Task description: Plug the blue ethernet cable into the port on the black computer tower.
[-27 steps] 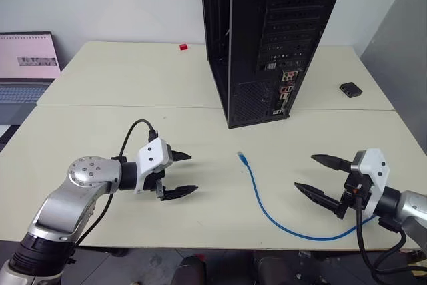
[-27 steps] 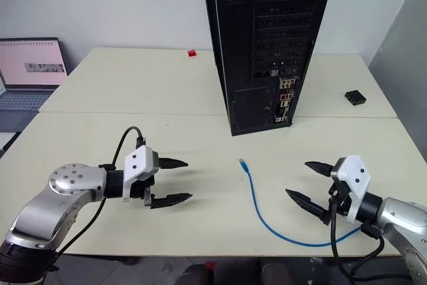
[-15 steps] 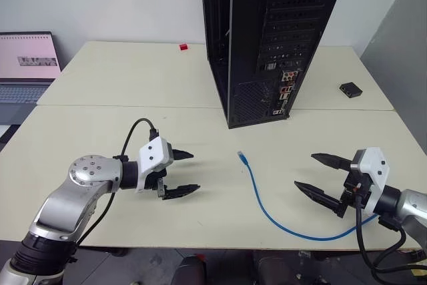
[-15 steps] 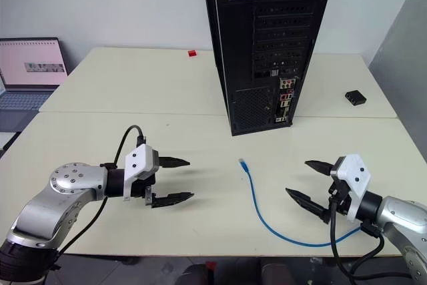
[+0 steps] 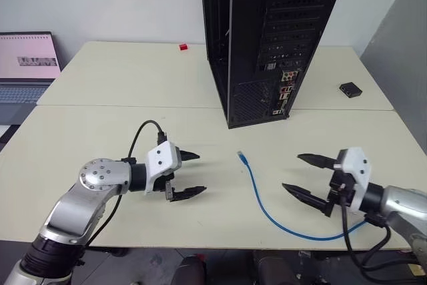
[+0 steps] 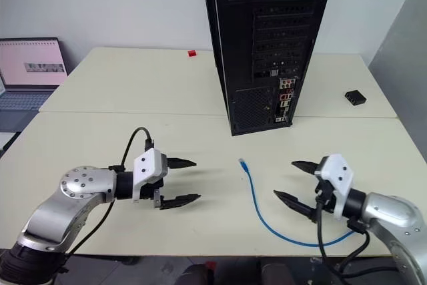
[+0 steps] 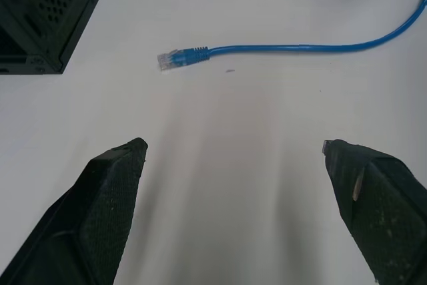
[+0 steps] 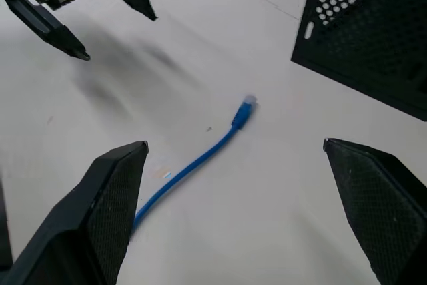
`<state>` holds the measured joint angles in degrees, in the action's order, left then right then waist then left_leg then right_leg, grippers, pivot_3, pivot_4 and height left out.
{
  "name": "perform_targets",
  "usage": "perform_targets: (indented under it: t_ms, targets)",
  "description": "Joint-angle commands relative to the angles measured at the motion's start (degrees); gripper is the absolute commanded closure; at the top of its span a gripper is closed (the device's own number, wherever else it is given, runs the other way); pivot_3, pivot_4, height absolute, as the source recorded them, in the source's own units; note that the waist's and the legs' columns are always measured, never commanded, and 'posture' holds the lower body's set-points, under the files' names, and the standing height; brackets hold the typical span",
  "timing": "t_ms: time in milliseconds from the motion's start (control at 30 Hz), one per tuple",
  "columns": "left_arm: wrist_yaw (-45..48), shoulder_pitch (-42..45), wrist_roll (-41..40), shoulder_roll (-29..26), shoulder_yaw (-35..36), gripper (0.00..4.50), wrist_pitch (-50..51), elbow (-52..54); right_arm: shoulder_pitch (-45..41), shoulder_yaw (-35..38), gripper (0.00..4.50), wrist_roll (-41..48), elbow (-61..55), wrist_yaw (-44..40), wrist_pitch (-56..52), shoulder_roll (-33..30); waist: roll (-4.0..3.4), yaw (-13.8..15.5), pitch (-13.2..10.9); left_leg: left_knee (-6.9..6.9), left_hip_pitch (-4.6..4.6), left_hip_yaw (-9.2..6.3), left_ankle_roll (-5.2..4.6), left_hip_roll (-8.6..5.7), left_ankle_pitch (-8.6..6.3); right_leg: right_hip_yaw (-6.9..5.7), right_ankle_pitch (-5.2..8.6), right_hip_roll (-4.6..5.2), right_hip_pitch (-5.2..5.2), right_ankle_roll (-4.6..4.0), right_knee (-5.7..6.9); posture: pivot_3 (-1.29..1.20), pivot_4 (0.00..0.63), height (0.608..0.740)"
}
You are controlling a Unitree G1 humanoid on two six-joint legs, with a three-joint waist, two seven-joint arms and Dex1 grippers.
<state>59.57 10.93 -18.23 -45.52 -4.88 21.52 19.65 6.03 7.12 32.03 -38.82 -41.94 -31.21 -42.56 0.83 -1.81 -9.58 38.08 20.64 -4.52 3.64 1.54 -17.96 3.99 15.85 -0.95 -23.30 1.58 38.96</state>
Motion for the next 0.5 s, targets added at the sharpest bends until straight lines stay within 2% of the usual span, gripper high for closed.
perform_targets:
  t_ms: [33, 200, 367, 500]
  targets:
    - [0.29, 2.56, 0.59, 0.74, -0.06, 0.00, -2.19, -1.92, -4.68, -6.85, 0.04, -5.78, 1.24, 4.02, 1.19, 3.08, 0.00, -0.01, 0.00, 0.00, 0.00, 0.00, 0.00, 0.00, 0.00, 0.00, 0.00, 0.00, 0.00, 0.00, 0.00, 0.00, 0.150, 0.740]
    - [1.28, 4.59, 3.16, 0.69, -2.15, 0.00, -4.84, -4.32, -11.50, -15.20, 0.04, -15.25, 10.10, 12.17, 2.94, 11.78, 0.04, -0.08, 0.00, 0.00, -0.02, 0.00, 0.00, 0.00, 0.00, 0.00, -0.01, -0.02, -0.01, -0.01, 0.02, 0.00, 0.150, 0.740]
    - [2.20, 4.90, 3.32, 1.43, -3.29, 0.00, -5.46, -4.75, -14.55, -21.42, 0.04, -20.76, 17.37, 13.75, 5.65, 17.57, 0.04, -0.06, 0.00, 0.00, 0.07, -0.03, 0.01, 0.01, 0.01, -0.04, -0.01, 0.01, -0.07, -0.02, 0.00, 0.00, 0.150, 0.740]
    - [2.40, 5.45, 4.07, 1.78, -3.65, 0.00, -6.42, -5.79, -16.45, -23.39, 0.04, -22.63, 21.56, 14.26, 6.80, 21.47, 0.03, -0.08, 0.00, 0.02, 0.05, -0.03, 0.01, 0.00, 0.01, -0.04, -0.02, 0.01, -0.08, -0.03, 0.06, 0.00, 0.150, 0.740]
